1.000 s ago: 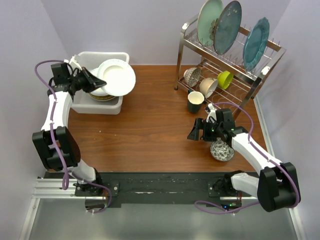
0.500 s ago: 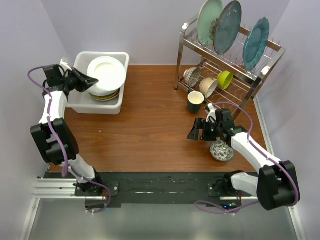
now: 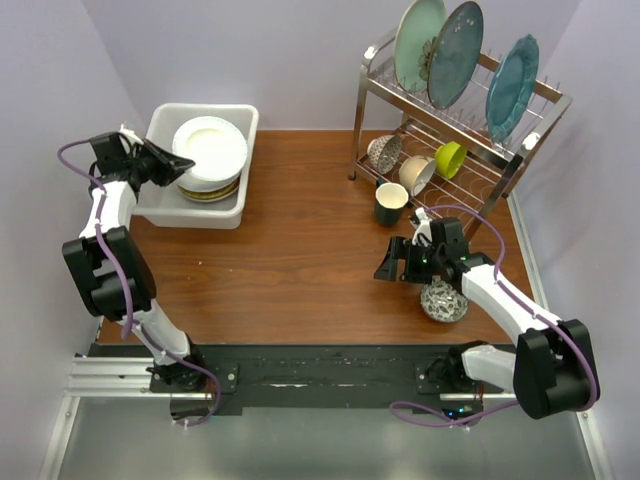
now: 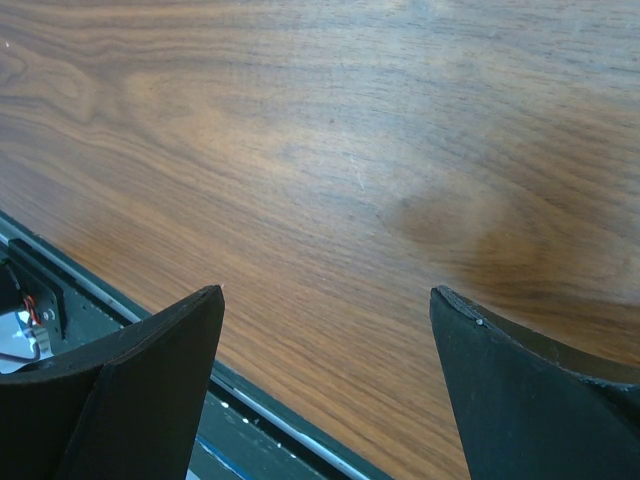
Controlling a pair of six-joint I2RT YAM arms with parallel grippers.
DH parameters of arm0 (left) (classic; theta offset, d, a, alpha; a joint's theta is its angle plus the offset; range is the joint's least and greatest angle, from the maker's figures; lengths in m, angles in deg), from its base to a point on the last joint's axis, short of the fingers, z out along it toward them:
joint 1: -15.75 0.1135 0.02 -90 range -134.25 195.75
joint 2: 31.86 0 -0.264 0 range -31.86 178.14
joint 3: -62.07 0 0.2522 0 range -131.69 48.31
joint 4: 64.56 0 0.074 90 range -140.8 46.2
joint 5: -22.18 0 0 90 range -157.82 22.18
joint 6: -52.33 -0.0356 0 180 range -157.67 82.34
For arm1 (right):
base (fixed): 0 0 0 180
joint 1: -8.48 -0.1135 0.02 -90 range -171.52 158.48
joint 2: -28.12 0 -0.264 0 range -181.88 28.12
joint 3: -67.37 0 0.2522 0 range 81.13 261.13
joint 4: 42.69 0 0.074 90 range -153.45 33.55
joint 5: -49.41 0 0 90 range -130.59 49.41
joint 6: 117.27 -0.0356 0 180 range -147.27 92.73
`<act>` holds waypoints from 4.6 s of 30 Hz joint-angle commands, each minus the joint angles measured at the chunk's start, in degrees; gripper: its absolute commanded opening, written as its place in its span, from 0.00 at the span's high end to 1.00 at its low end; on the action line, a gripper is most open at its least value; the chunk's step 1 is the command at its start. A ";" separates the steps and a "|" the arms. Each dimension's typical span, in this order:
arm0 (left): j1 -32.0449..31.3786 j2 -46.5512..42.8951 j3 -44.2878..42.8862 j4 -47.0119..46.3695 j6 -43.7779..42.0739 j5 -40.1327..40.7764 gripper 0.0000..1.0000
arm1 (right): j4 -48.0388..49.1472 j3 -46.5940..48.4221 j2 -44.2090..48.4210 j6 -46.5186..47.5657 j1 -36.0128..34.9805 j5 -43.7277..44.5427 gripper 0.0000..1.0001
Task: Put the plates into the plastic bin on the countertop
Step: Place the plate in the plastic bin, then reset both arms
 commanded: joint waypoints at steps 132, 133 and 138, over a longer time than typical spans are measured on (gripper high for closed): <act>-26.59 -18.51 -13.22 26.99 -41.54 31.47 0.00 | -2.76 5.86 -0.56 0.38 -1.64 2.72 0.11; -28.16 -18.77 -12.08 27.16 -41.72 31.92 0.00 | -3.20 6.47 -0.48 0.47 -1.82 3.17 0.11; -33.09 -19.74 -8.83 27.34 -41.46 37.71 0.00 | -5.31 8.67 0.31 0.91 -2.43 5.98 0.11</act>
